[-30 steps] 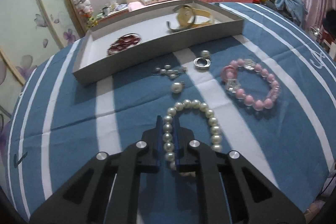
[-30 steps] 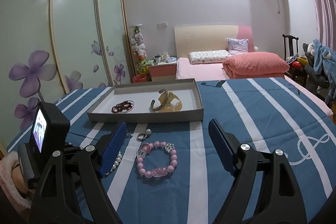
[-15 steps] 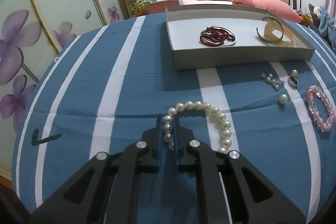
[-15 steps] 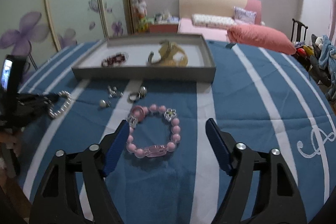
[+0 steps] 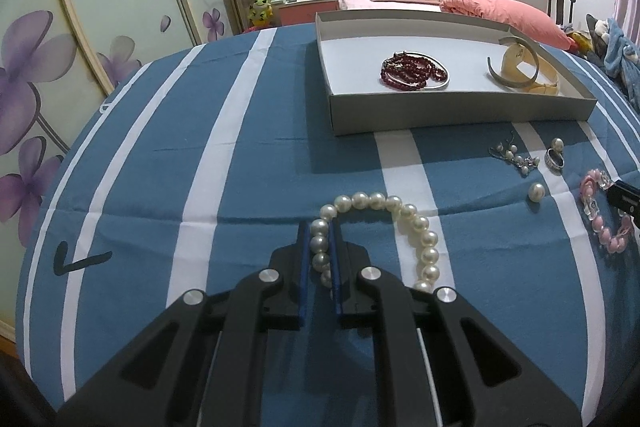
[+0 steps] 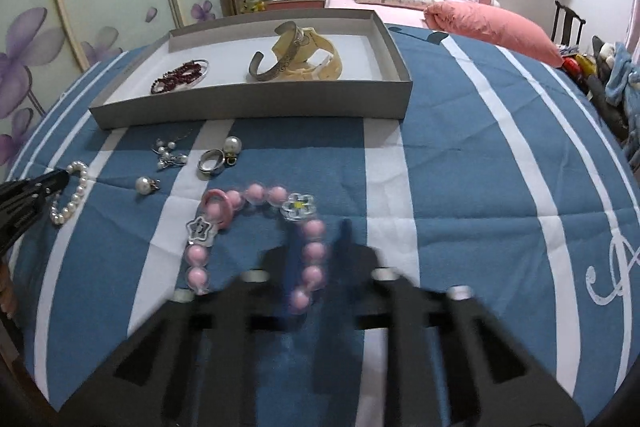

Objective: Organize jewelry
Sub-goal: 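Grasp the pink beaded bracelet with the right gripper while the left gripper lifts the pearls, then carry the pearl and pink bracelets up toward the gray tray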

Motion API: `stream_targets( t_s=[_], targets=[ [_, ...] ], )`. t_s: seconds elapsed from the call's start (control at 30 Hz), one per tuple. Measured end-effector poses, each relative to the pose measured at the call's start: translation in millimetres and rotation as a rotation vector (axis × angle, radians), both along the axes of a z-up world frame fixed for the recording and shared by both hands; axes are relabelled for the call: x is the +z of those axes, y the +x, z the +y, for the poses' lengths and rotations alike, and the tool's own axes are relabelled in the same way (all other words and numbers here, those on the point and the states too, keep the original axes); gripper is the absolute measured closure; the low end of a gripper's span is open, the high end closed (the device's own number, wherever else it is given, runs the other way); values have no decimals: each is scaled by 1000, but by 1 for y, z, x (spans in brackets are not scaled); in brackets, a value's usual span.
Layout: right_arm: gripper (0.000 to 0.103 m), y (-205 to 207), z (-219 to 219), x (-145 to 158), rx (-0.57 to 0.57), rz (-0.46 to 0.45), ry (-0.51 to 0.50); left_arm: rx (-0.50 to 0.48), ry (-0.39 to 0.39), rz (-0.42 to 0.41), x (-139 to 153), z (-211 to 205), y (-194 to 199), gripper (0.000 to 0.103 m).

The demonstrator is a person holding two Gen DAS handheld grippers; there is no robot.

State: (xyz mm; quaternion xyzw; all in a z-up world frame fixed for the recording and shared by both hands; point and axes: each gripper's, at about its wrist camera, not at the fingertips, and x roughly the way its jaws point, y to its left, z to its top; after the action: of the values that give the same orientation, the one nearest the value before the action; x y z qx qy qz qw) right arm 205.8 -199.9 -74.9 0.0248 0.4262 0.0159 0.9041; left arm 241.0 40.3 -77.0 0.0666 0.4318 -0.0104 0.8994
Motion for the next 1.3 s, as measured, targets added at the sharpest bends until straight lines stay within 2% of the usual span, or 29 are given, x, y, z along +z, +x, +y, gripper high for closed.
stream_targets(
  t_s=[0.13,0.33,0.47,0.63,0.83,0.97,1.17,1.3],
  targets=[
    [89,-8,-7,7,-10,-46,40,4,-24,-1,1,3,0,93],
    [89,-21,-7,32,7,-169,84,16,-54,-42,6,8,-5,93],
    [89,-32,-5,49,29,-270,117,8,-66,-113,16,7,-19,93],
    [89,-41,0,65,21,-366,111,1,-60,-242,36,0,-39,93],
    [89,-47,3,75,11,-428,124,37,-52,-376,60,-3,-53,93],
    [89,-49,7,80,15,-462,122,73,-12,-451,73,-4,-61,93],
    [89,-53,11,84,16,-502,116,104,32,-513,86,-9,-69,93],
    [89,-54,13,87,17,-517,123,97,23,-527,90,-12,-71,93]
  ],
)
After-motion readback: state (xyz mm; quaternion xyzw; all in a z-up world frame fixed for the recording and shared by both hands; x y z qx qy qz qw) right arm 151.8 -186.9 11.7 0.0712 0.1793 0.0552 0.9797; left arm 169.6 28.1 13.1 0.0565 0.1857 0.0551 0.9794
